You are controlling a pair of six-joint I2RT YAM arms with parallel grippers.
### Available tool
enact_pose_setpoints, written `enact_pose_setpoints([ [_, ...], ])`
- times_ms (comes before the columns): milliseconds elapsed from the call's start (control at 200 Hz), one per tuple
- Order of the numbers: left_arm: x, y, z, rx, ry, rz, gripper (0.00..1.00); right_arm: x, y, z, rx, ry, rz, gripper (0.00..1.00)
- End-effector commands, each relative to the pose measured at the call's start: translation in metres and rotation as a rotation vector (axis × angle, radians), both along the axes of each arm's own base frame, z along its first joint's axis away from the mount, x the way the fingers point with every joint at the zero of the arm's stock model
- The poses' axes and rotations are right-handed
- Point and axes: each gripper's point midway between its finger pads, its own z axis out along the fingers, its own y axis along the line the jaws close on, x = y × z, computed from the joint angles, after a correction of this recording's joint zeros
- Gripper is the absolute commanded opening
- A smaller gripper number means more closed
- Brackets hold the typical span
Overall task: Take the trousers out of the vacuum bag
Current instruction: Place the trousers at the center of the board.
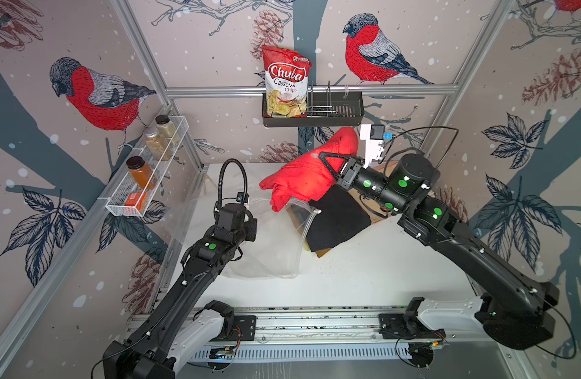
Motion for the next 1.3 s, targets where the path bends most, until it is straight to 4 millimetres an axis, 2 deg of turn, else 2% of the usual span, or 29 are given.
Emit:
enact_pose_setpoints([
  [0, -0.008, -0.009, 0.004, -0.022, -0.001, -0.068, 0.0, 0.01, -0.011, 0.031, 0.084, -0.089, -0.032, 0.0],
  [150, -0.019, -0.024, 0.028, -0.084, -0.058, -0.17, 0.0, 0.049, -0.021, 0.015, 0.093, -0.077, -0.106, 0.0],
  [270, -0.028, -0.027, 0.06, -0.124, -0.137, -0.201, 0.0, 0.081, -0.025, -0.011, 0.08, -0.047, -0.17, 0.0],
  [450, -0.035, -0.013, 0.1, -0.109, -0.209, -0.145, 0.0, 0.112, -0.025, -0.043, 0.062, -0.018, -0.212, 0.0],
  [490, -0.035, -0.008, 0.1, -0.098, -0.206, -0.125, 0.0, 0.117, -0.026, -0.047, 0.064, -0.018, -0.222, 0.0],
  [500, -0.035, -0.007, 0.109, -0.101, -0.225, -0.122, 0.0, 0.119, -0.026, -0.048, 0.065, -0.017, -0.223, 0.0],
  [530, -0.036, -0.004, 0.118, -0.096, -0.241, -0.106, 0.0, 0.123, -0.026, -0.05, 0.065, -0.015, -0.228, 0.0],
  [675, -0.039, 0.017, 0.141, -0.055, -0.287, -0.01, 0.0, 0.139, -0.024, -0.06, 0.062, -0.01, -0.236, 0.0],
  [800, -0.042, 0.044, 0.155, -0.008, -0.335, 0.127, 0.0, 0.146, -0.019, -0.071, 0.054, -0.001, -0.232, 0.0],
  [910, -0.045, 0.061, 0.159, 0.016, -0.358, 0.211, 0.0, 0.151, -0.016, -0.081, 0.05, 0.013, -0.232, 0.0],
  [1101, -0.045, 0.065, 0.161, 0.011, -0.372, 0.239, 0.0, 0.151, -0.017, -0.102, 0.037, 0.042, -0.24, 0.0],
  [1196, -0.042, 0.063, 0.16, 0.01, -0.372, 0.235, 0.0, 0.146, -0.02, -0.128, 0.057, 0.093, -0.243, 0.0],
  [1296, -0.038, 0.06, 0.158, 0.012, -0.367, 0.225, 0.0, 0.13, -0.02, -0.153, 0.07, 0.142, -0.264, 0.0],
])
